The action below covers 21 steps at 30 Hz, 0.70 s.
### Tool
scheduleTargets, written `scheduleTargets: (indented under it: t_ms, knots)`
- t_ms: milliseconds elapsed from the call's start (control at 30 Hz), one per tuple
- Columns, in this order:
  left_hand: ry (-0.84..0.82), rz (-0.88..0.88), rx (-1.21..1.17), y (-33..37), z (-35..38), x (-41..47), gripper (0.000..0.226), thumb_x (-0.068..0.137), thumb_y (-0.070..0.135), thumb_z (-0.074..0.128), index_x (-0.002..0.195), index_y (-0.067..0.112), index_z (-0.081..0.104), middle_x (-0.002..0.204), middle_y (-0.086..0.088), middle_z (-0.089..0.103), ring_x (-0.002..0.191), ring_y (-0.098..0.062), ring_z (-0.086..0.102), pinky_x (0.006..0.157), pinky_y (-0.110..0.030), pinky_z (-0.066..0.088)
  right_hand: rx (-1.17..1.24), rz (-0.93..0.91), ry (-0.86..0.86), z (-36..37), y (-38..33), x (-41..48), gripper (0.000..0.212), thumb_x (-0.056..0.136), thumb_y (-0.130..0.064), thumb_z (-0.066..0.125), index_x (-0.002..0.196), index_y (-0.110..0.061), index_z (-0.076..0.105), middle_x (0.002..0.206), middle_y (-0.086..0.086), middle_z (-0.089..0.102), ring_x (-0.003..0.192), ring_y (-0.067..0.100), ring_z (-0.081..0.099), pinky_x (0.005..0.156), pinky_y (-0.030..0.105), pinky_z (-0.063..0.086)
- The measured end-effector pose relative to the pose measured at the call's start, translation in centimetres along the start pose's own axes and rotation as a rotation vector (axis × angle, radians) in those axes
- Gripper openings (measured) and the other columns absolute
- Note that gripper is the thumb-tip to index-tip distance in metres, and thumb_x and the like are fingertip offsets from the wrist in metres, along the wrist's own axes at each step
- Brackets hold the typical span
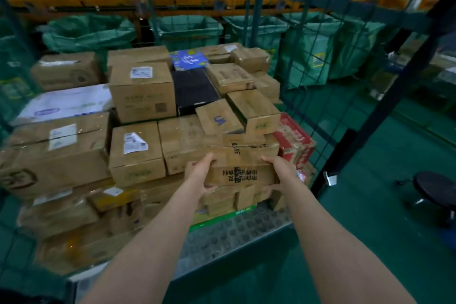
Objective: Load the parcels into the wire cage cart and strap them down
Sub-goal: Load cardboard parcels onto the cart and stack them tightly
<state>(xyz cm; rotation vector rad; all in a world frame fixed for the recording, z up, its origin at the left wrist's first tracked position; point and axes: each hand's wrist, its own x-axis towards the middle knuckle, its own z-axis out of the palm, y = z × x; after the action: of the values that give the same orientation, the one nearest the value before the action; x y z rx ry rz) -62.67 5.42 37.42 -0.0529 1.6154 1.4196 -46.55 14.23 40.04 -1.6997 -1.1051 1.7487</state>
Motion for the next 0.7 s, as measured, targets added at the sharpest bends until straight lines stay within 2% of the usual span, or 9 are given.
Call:
scheduleTargets:
  t_ms: [100,167,233,367,500,567,600,633,700]
  knots:
    - [-0.088,-0.048,0.037,-0.2,3.6,1.2,0.051,0.081,0.025,0.069,0.122,0.015,0.042,0.115,-0.014,0.051,0.095,-0.029,0.052,0.075,-0.044,0.05,0.05,0.022,0.054,-2.5,-0.7,2.6,0.028,0.081,-0.019,0.071,0.095,-0.009,0.049,0.103,0.01,0.054,0.098,0.03,0.055,0.077,0.045,0.051]
    - [-0.123,-0.065,0.05,-0.7,6.1,1.7,0.053,0.081,0.025,0.069,0.125,0.015,0.041,0.116,-0.014,0.053,0.09,-0.028,0.054,0.066,-0.042,0.049,0.068,0.036,0.094,-4.5,-1.0,4.5,0.038,0.078,-0.021,0.073,0.108,-0.01,0.052,0.111,0.011,0.058,0.101,0.031,0.057,0.077,0.043,0.052]
    - [-0.137,-0.101,0.062,-1.3,9.1,2.0,0.055,0.081,0.026,0.069,0.126,0.015,0.04,0.117,-0.015,0.053,0.092,-0.028,0.054,0.059,-0.041,0.048,0.051,0.047,0.134,-6.8,-1.5,6.0,0.04,0.078,-0.023,0.073,0.108,-0.009,0.05,0.115,0.013,0.057,0.106,0.033,0.057,0.078,0.044,0.052]
    - [-0.202,-0.125,0.101,-2.4,15.4,2.2,0.048,0.082,0.025,0.069,0.121,0.013,0.043,0.105,-0.014,0.053,0.094,-0.028,0.054,0.071,-0.042,0.049,0.031,0.052,0.176,-12.1,-3.2,9.5,0.034,0.079,-0.02,0.071,0.103,-0.007,0.051,0.111,0.015,0.058,0.102,0.036,0.06,0.081,0.048,0.053]
    - [-0.251,-0.174,0.152,-3.5,20.9,2.5,0.045,0.086,0.03,0.065,0.123,0.013,0.044,0.103,-0.012,0.052,0.105,-0.028,0.051,0.088,-0.042,0.05,-0.025,0.0,0.195,-16.9,-5.4,13.3,0.02,0.074,-0.022,0.073,0.084,-0.014,0.057,0.108,0.015,0.064,0.096,0.034,0.063,0.085,0.051,0.054]
    - [-0.231,-0.188,0.266,-3.9,23.8,2.7,0.047,0.09,0.035,0.059,0.127,0.011,0.044,0.112,-0.014,0.052,0.109,-0.031,0.051,0.094,-0.044,0.048,-0.108,-0.064,0.218,-18.9,-7.3,14.6,0.014,0.075,-0.023,0.072,0.08,-0.018,0.06,0.111,0.012,0.064,0.101,0.033,0.061,0.089,0.047,0.052]
    - [-0.213,-0.19,0.346,-4.1,24.8,2.8,0.049,0.092,0.038,0.055,0.131,0.01,0.041,0.122,-0.016,0.05,0.114,-0.033,0.05,0.097,-0.045,0.046,-0.182,-0.105,0.224,-19.5,-8.1,14.7,0.013,0.077,-0.024,0.069,0.088,-0.019,0.065,0.113,0.009,0.062,0.104,0.03,0.059,0.091,0.041,0.051]
    - [-0.201,-0.198,0.403,-4.3,25.9,2.8,0.052,0.095,0.039,0.05,0.136,0.009,0.037,0.132,-0.018,0.046,0.119,-0.035,0.049,0.1,-0.047,0.043,-0.272,-0.147,0.221,-20.0,-8.9,15.0,0.021,0.08,-0.026,0.066,0.101,-0.02,0.066,0.115,0.007,0.061,0.105,0.027,0.056,0.09,0.033,0.049]
    - [-0.209,-0.215,0.447,-4.7,28.2,2.9,0.058,0.097,0.041,0.044,0.143,0.01,0.029,0.144,-0.019,0.037,0.124,-0.037,0.045,0.101,-0.048,0.042,-0.426,-0.243,0.227,-20.7,-10.3,16.0,0.039,0.087,-0.027,0.059,0.125,-0.022,0.059,0.119,0.005,0.06,0.102,0.023,0.055,0.081,0.025,0.045]
